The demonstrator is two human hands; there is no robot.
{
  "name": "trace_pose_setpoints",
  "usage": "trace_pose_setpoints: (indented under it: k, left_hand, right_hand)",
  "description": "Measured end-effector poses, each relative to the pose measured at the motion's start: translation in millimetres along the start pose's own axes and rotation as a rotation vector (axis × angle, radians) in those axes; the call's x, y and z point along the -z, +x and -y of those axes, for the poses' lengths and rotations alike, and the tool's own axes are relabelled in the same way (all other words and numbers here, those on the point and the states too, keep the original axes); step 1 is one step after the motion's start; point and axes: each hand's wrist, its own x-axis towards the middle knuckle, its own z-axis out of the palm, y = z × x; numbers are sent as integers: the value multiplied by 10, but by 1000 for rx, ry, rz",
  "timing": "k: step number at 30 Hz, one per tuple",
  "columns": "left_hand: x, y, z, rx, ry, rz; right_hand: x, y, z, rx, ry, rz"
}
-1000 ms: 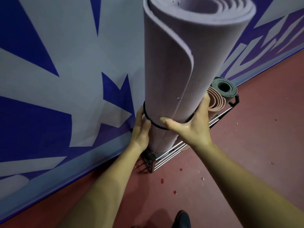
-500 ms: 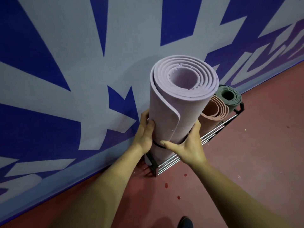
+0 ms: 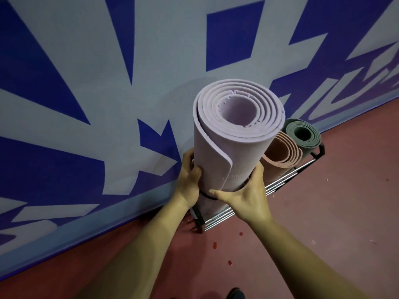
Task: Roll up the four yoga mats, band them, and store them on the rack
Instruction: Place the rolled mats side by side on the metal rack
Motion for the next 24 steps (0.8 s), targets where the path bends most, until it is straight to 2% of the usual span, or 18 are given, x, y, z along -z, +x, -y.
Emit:
trace_pose_setpoints:
  k: [5, 10, 13, 16, 19, 22, 24]
  left_hand:
    - [-60, -35, -7, 50, 46, -13]
    - [-86, -108, -169, 30, 74, -80]
    - [-134, -76, -544, -48, 47, -133]
    - [-181, -3, -921, -70, 36, -110]
    - [-172, 10, -1059, -28, 81, -49]
    - [-133, -50, -975, -37, 106, -52]
    - [-129, -87, -923, -39, 116, -67]
  right_hand:
    - [48, 25, 22, -36, 6, 89]
    - [217, 34, 136, 22, 124, 237]
    - [397, 162, 415, 18, 296, 189]
    - [502, 389, 790, 4, 407, 137]
    - [529, 488, 951, 15, 398, 160]
    - [504, 436, 866, 66, 294, 276]
    - [449, 405, 804, 92, 215, 286]
